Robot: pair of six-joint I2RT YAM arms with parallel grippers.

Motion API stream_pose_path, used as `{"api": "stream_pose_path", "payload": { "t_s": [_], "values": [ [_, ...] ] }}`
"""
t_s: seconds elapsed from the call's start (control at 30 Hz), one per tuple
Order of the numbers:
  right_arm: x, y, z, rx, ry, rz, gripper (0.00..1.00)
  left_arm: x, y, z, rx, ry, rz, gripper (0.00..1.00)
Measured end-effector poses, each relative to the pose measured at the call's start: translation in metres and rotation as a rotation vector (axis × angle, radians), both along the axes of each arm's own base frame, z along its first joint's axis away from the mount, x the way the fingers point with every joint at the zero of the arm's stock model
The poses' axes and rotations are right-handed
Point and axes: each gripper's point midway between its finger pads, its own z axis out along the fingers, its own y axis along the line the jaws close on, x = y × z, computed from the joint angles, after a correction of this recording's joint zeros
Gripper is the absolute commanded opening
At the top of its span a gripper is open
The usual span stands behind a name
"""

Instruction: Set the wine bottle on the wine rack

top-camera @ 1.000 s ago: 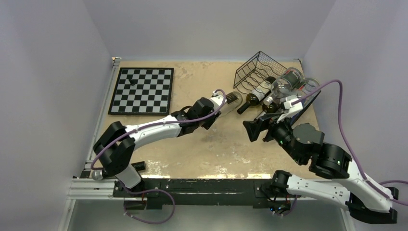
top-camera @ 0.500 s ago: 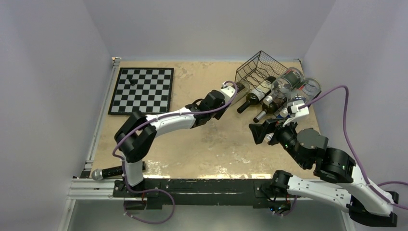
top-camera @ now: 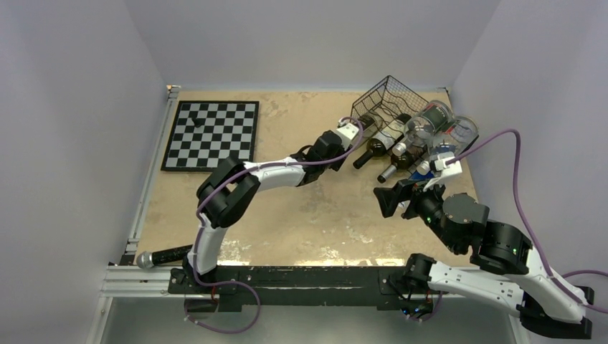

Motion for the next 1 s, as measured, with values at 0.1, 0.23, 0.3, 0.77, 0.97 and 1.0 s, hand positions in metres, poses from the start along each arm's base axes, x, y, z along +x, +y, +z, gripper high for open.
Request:
{"api": "stream_pose_path", "payload": {
  "t_s": [0.1,0.23,0.3,0.77,0.97,1.0],
  "values": [
    [-0.001,-0.001,-0.002,-0.001,0.008,-0.002,0.97,0.011,-0.014,-0.005,-0.032,-0.009,-0.013,0.0],
    [-0.002,-0.002,-0.007,-0.007,0.027,-0.006,0.97,0.031,-0.034,-0.011,-0.087,-0.015,-0.016,0.0],
    [-0.004,-0.004,-0.009,-0.008,0.037,-0.009,0.97,0.039,-0.042,-0.014,-0.11,-0.016,-0.021,0.0],
    [-0.008,-0.011,-0.023,-0.014,0.075,-0.026,0.97,0.089,-0.08,-0.027,-0.238,-0.011,-0.005,0.0],
    [-0.005,-0.013,-0.025,-0.021,0.075,-0.047,0.96,0.102,-0.09,-0.03,-0.27,-0.001,0.001,0.26],
    [-0.005,-0.012,-0.025,-0.021,0.077,-0.049,0.96,0.102,-0.09,-0.03,-0.274,0.001,0.002,0.38]
  ]
}}
